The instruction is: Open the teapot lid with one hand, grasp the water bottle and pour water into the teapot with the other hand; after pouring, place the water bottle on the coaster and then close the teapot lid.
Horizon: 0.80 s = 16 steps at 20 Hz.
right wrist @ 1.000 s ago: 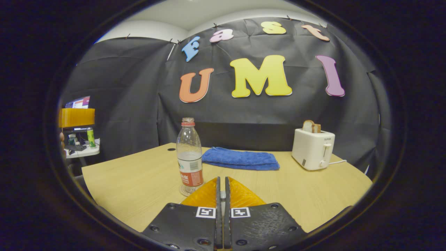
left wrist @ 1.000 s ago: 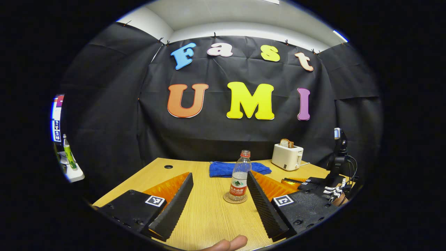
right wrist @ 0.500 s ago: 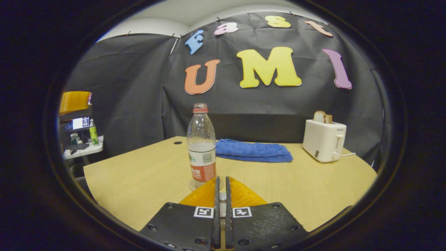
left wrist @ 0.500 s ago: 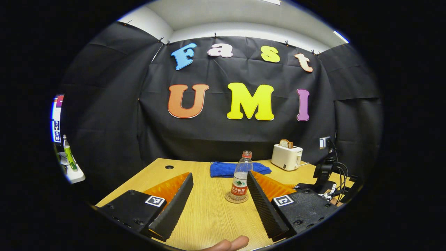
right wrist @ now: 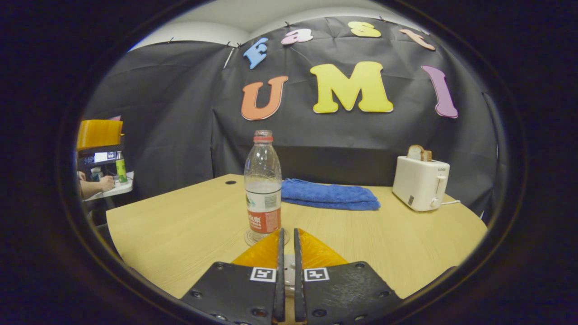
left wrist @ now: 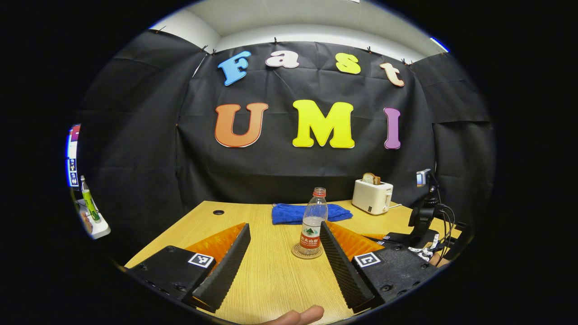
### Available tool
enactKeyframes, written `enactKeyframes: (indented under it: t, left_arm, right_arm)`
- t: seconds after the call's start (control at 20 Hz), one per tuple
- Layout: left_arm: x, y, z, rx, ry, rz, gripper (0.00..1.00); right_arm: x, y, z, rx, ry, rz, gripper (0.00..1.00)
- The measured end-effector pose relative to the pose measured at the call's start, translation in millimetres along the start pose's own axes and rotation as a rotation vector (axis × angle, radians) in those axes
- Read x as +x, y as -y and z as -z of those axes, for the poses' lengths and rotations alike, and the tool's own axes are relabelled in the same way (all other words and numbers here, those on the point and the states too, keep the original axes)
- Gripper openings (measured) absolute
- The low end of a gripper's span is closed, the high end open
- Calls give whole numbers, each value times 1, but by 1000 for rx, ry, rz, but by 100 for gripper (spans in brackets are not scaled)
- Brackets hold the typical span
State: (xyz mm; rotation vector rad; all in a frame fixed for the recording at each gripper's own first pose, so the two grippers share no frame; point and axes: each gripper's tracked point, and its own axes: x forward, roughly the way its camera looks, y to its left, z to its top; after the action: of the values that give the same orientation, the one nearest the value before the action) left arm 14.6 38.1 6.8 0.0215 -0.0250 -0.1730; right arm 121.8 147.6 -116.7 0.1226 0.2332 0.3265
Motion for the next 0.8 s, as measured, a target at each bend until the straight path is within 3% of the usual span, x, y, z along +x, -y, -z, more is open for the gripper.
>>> enactKeyframes:
  t: [0.05, 0.1, 0.15, 0.3, 0.4, 0.45, 0.5, 0.6, 0.8]
  left_arm:
    - [-1, 0, 0, 0, -2, 0, 100]
    - [0, 0, 0, 0, 0, -1, 96]
    - [0, -1, 0, 0, 0, -1, 100]
    - [0, 0, -1, 7, -3, -2, 96]
    - [-1, -1, 0, 15, -3, -6, 97]
    - [-2, -1, 0, 19, -4, -9, 97]
    - [-1, 0, 0, 22, -2, -12, 97]
    - [0, -1, -1, 20, 0, -19, 97]
    - [3, -5, 3, 43, -9, -74, 97]
  right_arm:
    - [-1, -1, -2, -5, 4, 1, 10]
    - [-4, -1, -5, -13, 9, 5, 14]
    - [-6, -2, -5, -23, 12, 7, 27]
    - [-16, -8, -14, -57, 30, 12, 60]
    - [-20, -9, -18, -57, 35, 16, 77]
    - [-23, -11, -20, -52, 38, 15, 73]
    - [-27, -13, -24, -45, 43, 12, 88]
    - [-37, -9, -33, -33, 66, 32, 97]
    - [-71, 14, -59, -16, 104, 86, 97]
